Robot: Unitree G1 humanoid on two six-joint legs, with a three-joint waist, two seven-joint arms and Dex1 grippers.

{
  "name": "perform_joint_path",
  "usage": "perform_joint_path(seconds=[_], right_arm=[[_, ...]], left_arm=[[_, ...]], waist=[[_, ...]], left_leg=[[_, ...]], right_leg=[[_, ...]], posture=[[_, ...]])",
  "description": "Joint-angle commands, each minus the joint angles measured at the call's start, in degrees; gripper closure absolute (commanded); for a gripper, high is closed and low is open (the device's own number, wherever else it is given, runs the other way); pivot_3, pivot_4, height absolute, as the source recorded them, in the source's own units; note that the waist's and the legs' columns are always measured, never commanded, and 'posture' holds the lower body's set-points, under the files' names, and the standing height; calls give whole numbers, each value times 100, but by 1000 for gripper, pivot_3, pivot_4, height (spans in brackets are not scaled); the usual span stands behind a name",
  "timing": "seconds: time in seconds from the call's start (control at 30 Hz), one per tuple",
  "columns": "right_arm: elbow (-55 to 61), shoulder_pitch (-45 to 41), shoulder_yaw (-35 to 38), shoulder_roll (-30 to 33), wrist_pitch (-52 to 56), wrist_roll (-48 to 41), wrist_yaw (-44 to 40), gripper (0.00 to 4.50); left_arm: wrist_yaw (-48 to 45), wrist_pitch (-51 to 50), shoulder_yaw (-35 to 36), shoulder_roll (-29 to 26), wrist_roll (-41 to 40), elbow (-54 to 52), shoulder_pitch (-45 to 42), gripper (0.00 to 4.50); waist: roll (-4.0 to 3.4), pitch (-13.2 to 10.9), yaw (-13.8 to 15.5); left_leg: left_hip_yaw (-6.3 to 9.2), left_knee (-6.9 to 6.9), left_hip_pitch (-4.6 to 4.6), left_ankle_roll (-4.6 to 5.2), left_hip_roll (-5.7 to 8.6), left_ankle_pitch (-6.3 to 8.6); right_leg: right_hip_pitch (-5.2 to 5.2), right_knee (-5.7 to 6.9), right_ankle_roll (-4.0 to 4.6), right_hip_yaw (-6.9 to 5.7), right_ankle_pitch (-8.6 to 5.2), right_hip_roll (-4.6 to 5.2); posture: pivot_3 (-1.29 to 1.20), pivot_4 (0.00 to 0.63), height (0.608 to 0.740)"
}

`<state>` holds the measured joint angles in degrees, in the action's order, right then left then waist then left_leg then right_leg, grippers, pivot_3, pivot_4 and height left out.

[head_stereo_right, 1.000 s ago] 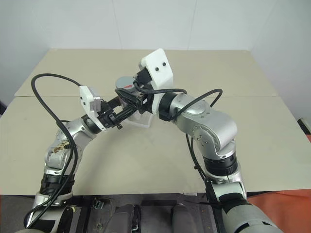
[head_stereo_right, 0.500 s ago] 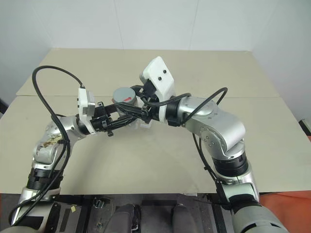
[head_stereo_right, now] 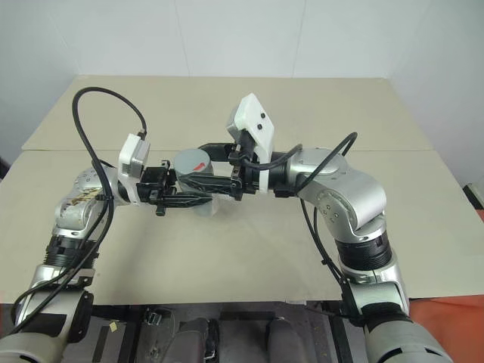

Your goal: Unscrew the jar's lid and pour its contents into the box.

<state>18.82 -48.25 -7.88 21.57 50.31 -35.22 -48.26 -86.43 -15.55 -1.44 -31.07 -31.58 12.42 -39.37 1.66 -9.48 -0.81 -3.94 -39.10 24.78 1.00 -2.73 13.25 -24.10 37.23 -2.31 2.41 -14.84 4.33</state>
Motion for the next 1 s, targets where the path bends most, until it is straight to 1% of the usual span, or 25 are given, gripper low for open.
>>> perform_joint_path(seconds=[0.03,0.23,0.37,0.43,0.47,0.5,0.53,0.57,0.8,1.0], right_arm=[[209,-231,-312,-156,-119,-482,-703,1712],[33,-273,-321,-146,-212,-369,-1075,1712],[-46,-268,-299,-156,-276,-300,-1081,1712],[-66,-263,-263,-171,-257,-291,-995,1015],[-82,-268,-238,-179,-237,-293,-960,847],[-87,-263,-208,-164,-237,-298,-972,571],[-91,-252,-180,-147,-251,-291,-981,188],[-93,-244,-163,-134,-263,-285,-993,10],[-21,-22,103,191,-238,-272,-838,10],[188,235,540,496,-169,-259,-322,10]], left_arm=[[-207,-1,-134,16,58,33,-306,2451],[-333,26,-75,33,65,56,-344,2451],[-243,14,13,22,4,-131,-232,2451],[-218,-24,52,-6,-36,-225,-165,2451],[-205,-44,74,-25,-51,-267,-130,2451],[-189,-61,89,-47,-58,-309,-92,2451],[-166,-83,107,-64,-67,-340,-59,2451],[-147,-98,118,-75,-74,-362,-37,2451],[99,-120,333,-252,-54,-460,148,2451],[536,-76,635,-402,-89,-568,423,2451]], waist=[[0,0,-1],[0,0,-1],[0,0,-1],[0,0,-2],[0,0,-6],[0,0,-11],[0,0,-10],[0,0,-3],[0,0,14],[0,0,-1]], left_leg=[[0,0,0,0,0,0],[1,0,0,0,0,0],[2,0,0,0,0,0],[3,0,0,0,0,0],[3,0,0,0,0,0],[5,0,0,0,-1,0],[6,0,0,0,-1,0],[7,0,0,0,-1,0],[8,-1,0,0,-1,0],[13,0,0,0,-2,0]], right_leg=[[1,0,0,0,0,0],[0,0,0,0,0,0],[0,1,0,0,0,0],[0,1,0,0,0,1],[0,1,0,1,0,1],[-1,1,0,1,0,0],[-2,2,0,1,0,0],[-1,2,0,1,0,0],[1,1,0,0,0,1],[-1,2,0,1,0,2]], posture=[[0,150,740],[0,150,740],[0,150,740],[0,150,740],[0,150,740],[0,150,740],[0,150,740],[0,150,740],[0,150,740],[0,150,740]])
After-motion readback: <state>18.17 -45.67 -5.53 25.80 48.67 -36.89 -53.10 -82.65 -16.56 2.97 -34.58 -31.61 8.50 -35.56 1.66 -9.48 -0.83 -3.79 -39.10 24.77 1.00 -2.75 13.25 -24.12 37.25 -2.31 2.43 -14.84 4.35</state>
